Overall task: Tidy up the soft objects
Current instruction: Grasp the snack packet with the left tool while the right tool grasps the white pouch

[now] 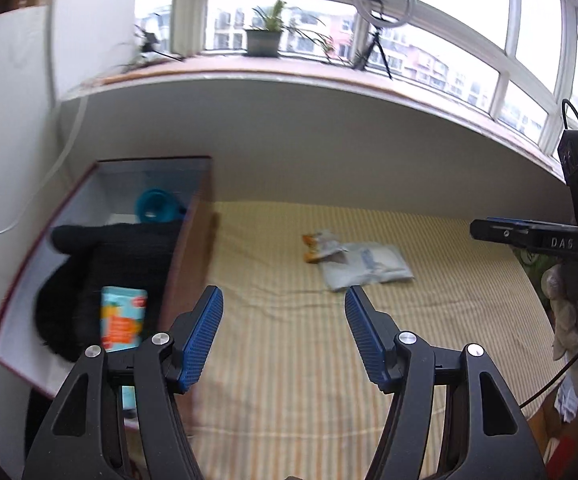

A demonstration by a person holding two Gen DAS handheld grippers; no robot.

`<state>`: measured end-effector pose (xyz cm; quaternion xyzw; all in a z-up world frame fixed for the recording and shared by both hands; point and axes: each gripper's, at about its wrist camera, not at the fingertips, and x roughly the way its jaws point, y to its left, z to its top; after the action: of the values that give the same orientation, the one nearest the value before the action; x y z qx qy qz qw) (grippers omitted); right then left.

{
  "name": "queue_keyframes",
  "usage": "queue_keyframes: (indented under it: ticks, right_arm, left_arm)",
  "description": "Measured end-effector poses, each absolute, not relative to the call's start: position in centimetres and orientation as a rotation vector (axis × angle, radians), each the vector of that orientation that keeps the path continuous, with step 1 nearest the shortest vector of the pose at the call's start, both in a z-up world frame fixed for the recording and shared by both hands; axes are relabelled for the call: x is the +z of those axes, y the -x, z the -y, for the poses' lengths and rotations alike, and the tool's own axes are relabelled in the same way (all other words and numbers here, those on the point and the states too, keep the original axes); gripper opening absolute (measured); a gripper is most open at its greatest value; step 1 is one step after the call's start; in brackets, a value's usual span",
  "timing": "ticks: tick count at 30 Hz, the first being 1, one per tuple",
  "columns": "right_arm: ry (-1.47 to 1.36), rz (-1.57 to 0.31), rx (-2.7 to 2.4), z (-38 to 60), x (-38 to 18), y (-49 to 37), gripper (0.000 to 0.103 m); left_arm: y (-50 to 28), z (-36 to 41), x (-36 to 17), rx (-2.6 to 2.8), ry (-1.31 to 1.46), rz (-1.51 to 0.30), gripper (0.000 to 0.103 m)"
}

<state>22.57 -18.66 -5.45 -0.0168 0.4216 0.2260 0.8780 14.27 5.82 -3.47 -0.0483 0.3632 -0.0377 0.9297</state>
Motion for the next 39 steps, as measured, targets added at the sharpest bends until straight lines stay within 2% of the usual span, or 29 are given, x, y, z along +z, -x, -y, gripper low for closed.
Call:
queue_keyframes:
  ticks: [6,10,25,39]
  right_arm:
    - [0.088,-0.912,0.527,19.1,-7.7,-23.5,0.065]
    - [0.098,-0.921,0.574,18.7,-8.6,-24.8,0.065]
    - [0.159,-0.959,0.687,18.6,-11.2,-29.7,0.065]
    - [-0.089,-1.072,0.746,17.6,-15.6,-36.4,0.065]
  left_arm:
    - [-17.1,-3.3,-4.9,-0.127,0.092,-0.808,0.065]
    - [-19.6,-2.0,-6.1,-0.169,0.099,-0.843,0.072]
    - [-28.9,0.6,-11.6,-0.074,0.081,-0.951,0.072]
    - [-31.6,0.8,-13.6,0.008,0.076,-0.973,0.072]
